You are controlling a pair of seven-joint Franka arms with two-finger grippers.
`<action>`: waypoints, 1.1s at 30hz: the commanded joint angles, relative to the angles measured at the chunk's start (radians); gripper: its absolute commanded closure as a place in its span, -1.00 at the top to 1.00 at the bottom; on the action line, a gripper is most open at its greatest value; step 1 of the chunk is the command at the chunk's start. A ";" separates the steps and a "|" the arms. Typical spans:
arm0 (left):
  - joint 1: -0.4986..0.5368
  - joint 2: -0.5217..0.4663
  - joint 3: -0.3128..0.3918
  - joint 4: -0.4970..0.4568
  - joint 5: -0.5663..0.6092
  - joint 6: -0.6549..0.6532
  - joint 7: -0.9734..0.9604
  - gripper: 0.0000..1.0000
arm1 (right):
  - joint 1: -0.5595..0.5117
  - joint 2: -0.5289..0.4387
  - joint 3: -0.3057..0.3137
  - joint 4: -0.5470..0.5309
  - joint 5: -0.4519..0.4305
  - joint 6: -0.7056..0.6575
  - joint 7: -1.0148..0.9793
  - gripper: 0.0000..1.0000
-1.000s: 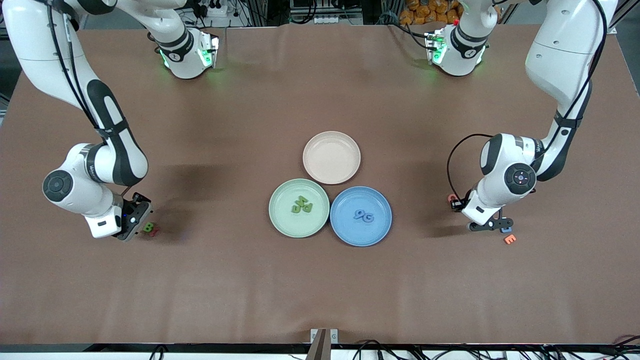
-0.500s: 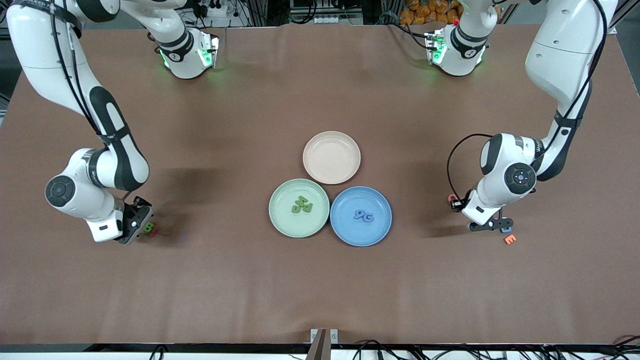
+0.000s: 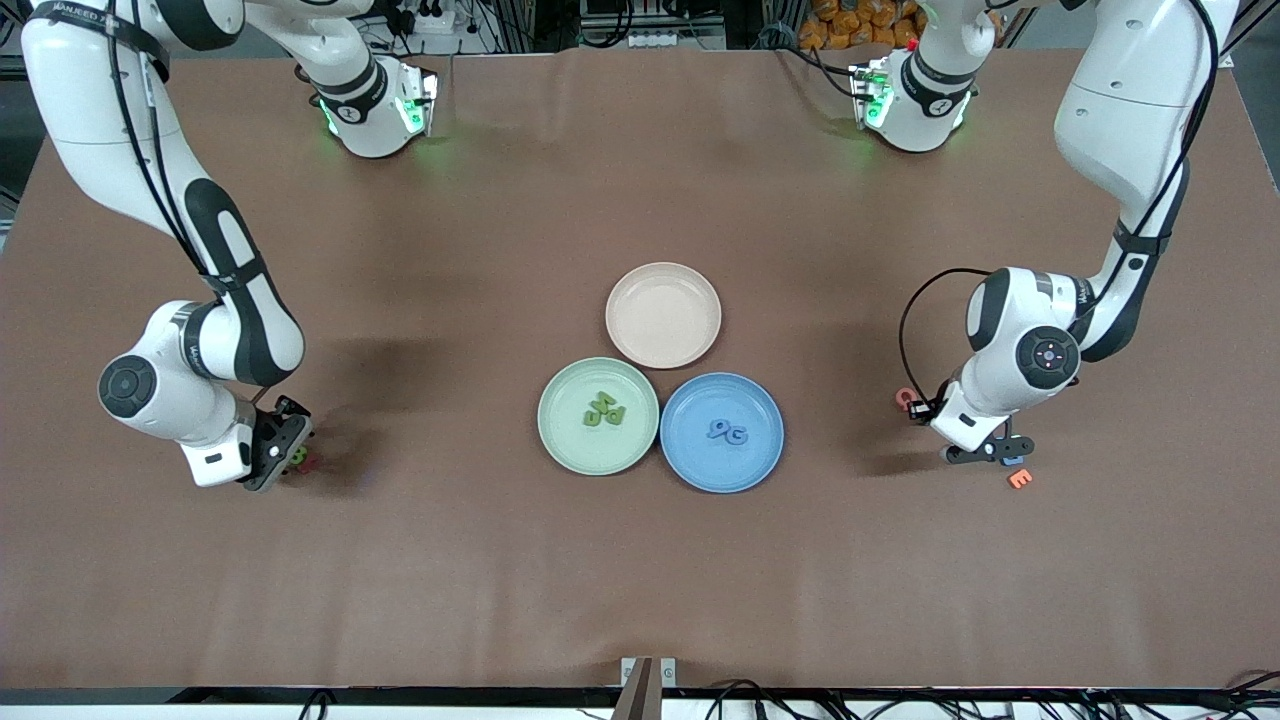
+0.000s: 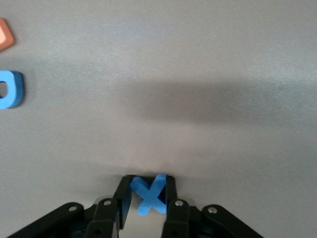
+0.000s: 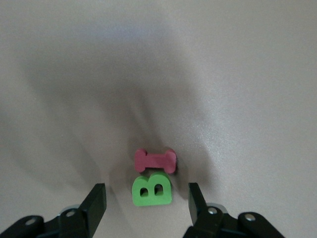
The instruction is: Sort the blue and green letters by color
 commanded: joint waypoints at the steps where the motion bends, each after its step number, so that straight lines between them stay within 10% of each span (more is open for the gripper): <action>1: 0.004 -0.035 0.007 0.004 0.023 0.000 0.024 -0.62 | 0.012 0.015 -0.013 0.021 0.022 -0.003 -0.020 0.46; 16: -0.051 -0.109 0.007 0.070 0.013 -0.102 0.001 -0.62 | 0.015 0.019 -0.016 0.021 0.022 -0.001 -0.023 0.09; 25: -0.132 -0.147 0.010 0.085 0.012 -0.105 -0.122 -0.61 | 0.018 0.011 -0.016 0.022 0.022 -0.004 -0.023 -1.00; 33: -0.211 -0.152 0.012 0.103 0.012 -0.114 -0.246 -0.61 | 0.020 -0.028 -0.022 0.032 0.059 -0.027 -0.013 -1.00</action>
